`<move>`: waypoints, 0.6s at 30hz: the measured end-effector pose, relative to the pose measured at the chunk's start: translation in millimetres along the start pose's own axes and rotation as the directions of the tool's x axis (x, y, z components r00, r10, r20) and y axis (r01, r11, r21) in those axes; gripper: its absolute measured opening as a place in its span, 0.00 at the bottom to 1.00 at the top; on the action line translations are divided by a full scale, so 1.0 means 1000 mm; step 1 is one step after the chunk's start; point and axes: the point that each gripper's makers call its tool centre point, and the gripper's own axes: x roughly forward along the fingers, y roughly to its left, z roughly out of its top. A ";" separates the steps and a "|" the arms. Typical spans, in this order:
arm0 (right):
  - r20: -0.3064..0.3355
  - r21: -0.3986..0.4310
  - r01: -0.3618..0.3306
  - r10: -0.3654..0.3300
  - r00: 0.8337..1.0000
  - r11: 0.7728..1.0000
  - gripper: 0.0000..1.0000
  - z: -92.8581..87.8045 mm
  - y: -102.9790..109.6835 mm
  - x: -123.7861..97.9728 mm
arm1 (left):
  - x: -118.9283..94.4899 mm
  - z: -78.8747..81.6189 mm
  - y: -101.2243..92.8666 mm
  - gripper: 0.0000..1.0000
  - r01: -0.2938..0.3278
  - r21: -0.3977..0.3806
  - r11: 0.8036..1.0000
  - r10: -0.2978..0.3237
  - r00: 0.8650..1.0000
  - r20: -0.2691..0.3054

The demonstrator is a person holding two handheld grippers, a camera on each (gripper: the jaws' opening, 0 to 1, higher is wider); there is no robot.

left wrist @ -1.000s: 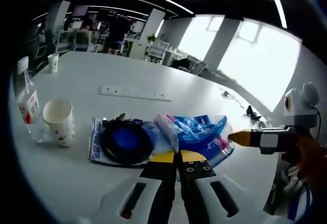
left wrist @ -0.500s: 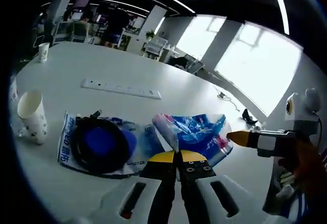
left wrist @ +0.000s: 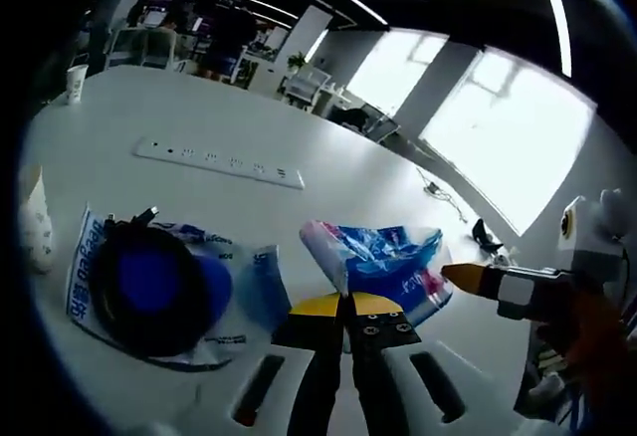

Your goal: Arrange the tabletop items into an orderly group along one side of the table until the central work area is clear of visible clutter.

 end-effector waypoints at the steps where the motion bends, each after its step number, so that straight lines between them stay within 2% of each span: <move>1: -0.002 0.006 -0.005 0.005 1.000 1.000 0.00 -0.001 -0.001 0.003 | 0.001 0.000 0.002 0.01 -0.010 0.003 1.000 0.010 1.000 -0.001; 8: -0.011 0.010 0.000 0.000 1.000 1.000 0.00 -0.004 -0.008 0.018 | 0.015 -0.004 0.009 0.01 -0.054 -0.023 0.998 0.054 0.998 -0.017; 15: -0.032 0.048 0.005 -0.004 0.999 0.999 0.00 -0.014 -0.017 0.030 | 0.025 -0.011 0.009 0.01 -0.091 -0.005 0.996 0.090 0.995 -0.036; 18: -0.022 0.038 0.009 -0.008 1.000 0.999 0.00 -0.017 -0.018 0.034 | 0.030 -0.016 0.014 0.02 -0.114 -0.002 0.993 0.114 0.992 -0.047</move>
